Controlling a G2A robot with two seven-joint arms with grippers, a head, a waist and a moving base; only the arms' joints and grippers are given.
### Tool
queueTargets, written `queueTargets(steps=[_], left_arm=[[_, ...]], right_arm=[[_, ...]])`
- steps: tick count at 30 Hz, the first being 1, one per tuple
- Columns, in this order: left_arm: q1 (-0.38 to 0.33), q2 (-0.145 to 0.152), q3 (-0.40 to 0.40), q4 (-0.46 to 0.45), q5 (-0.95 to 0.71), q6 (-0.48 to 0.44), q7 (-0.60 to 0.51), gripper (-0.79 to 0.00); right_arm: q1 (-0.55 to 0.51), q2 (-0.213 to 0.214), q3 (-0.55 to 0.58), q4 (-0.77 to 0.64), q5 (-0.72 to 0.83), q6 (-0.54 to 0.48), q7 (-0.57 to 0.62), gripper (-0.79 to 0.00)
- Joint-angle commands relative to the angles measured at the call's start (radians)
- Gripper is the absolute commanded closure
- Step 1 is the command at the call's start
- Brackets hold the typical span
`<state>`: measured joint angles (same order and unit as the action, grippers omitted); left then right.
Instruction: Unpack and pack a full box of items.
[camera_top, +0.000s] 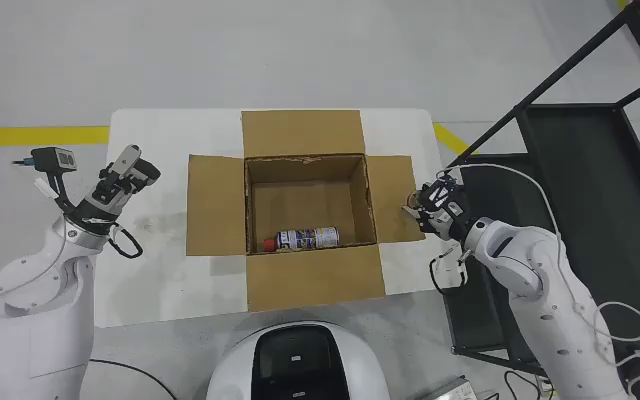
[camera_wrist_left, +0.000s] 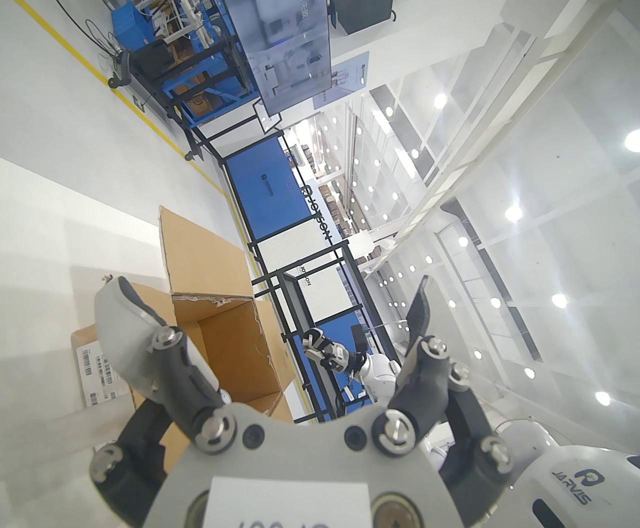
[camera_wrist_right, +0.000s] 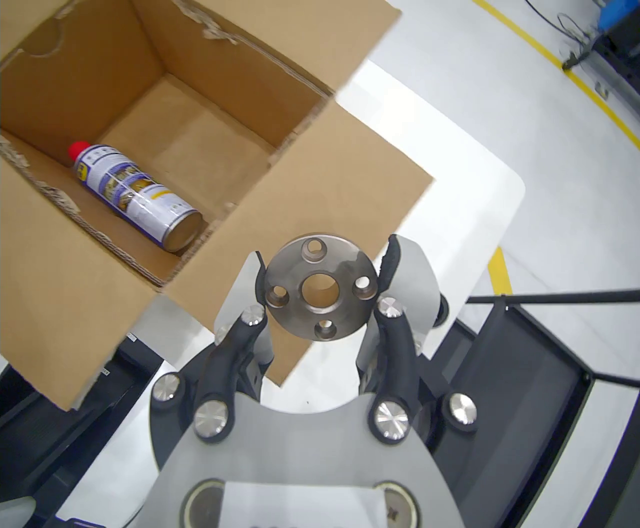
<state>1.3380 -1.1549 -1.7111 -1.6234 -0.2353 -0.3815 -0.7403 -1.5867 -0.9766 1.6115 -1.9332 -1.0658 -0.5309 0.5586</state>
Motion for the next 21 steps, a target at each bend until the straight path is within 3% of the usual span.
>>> queueTargets(steps=[1,18,21], left_arm=[[0.0,0.0,0.0,0.0,0.0,0.0,0.0,-0.785],[0.0,0.0,0.0,0.0,0.0,0.0,0.0,-0.785],[0.0,0.0,0.0,0.0,0.0,0.0,0.0,-0.785]], right_arm=[[0.028,-0.004,-0.055,-0.004,-0.016,0.004,-0.006,0.0],[0.052,-0.007,-0.092,0.009,-0.015,-0.002,-0.011,0.0],[0.084,-0.009,-0.151,-0.015,-0.064,-0.019,0.007,0.0]])
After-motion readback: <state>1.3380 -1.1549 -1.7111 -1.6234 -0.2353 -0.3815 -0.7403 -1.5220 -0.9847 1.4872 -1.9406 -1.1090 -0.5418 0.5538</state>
